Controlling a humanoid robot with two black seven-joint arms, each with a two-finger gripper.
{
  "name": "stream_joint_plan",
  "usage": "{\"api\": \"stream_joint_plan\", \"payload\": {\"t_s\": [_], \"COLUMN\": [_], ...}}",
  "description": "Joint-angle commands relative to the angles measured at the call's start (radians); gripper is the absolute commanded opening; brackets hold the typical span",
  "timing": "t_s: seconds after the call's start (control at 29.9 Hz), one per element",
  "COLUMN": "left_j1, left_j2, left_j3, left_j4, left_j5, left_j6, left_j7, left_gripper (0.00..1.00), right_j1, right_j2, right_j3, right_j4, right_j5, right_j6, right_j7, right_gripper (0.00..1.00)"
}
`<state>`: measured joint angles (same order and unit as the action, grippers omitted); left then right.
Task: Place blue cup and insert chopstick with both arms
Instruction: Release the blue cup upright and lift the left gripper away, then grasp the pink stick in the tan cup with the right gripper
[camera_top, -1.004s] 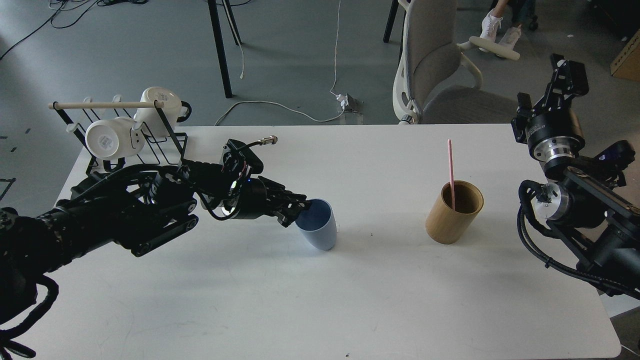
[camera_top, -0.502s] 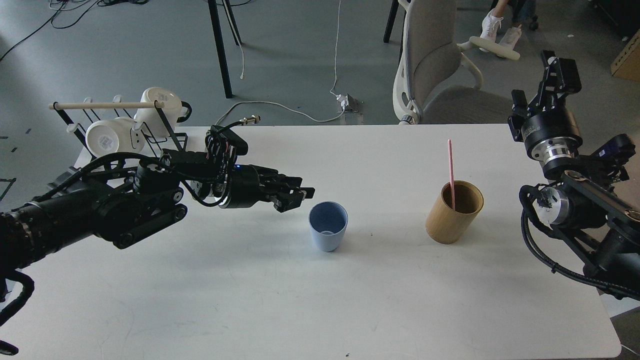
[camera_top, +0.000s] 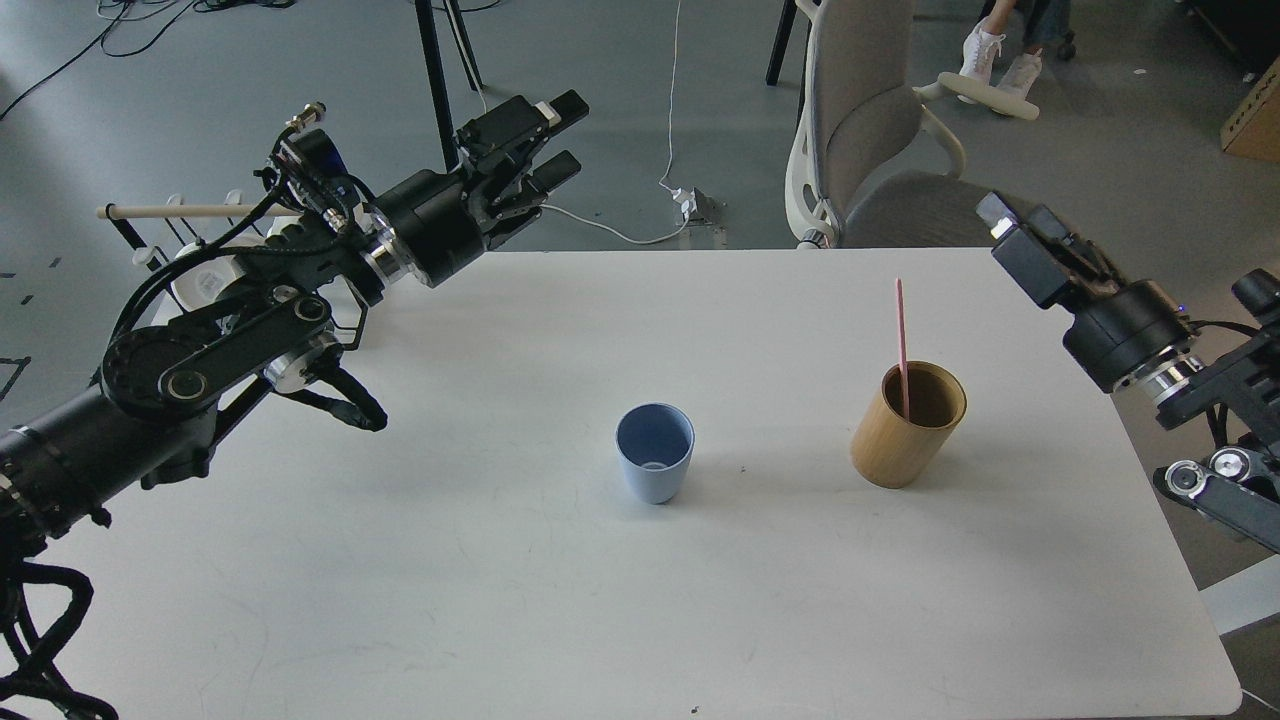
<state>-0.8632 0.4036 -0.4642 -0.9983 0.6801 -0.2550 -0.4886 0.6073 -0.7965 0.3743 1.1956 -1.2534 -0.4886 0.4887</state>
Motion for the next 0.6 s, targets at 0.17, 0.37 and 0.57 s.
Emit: {"api": "stream_joint_plan", "payload": {"t_s": [0.17, 0.37, 0.57], "left_j1": [0.067, 0.078, 0.096], "left_j2": [-0.055, -0.051, -0.049], "left_j3": [-0.083, -0.085, -0.086], "left_j4": [-0.002, -0.002, -0.002], "left_j5": [-0.12, -0.12, -0.122], "left_j6": [-0.095, -0.096, -0.096], "left_j7": [0.0, 0.0, 0.0], "left_gripper": [0.88, 0.89, 0.89], "right_j1": [0.005, 0.04, 0.086], "right_j2": [0.077, 0.183, 0.235], "right_j3": [-0.132, -0.166, -0.233], "right_j4": [-0.128, -0.214, -0.26], "right_j5": [-0.1, -0.11, -0.11], "right_j6": [0.0, 0.0, 0.0], "right_j7": [0.0, 0.0, 0.0], "right_gripper": [0.82, 0.72, 0.53]}}
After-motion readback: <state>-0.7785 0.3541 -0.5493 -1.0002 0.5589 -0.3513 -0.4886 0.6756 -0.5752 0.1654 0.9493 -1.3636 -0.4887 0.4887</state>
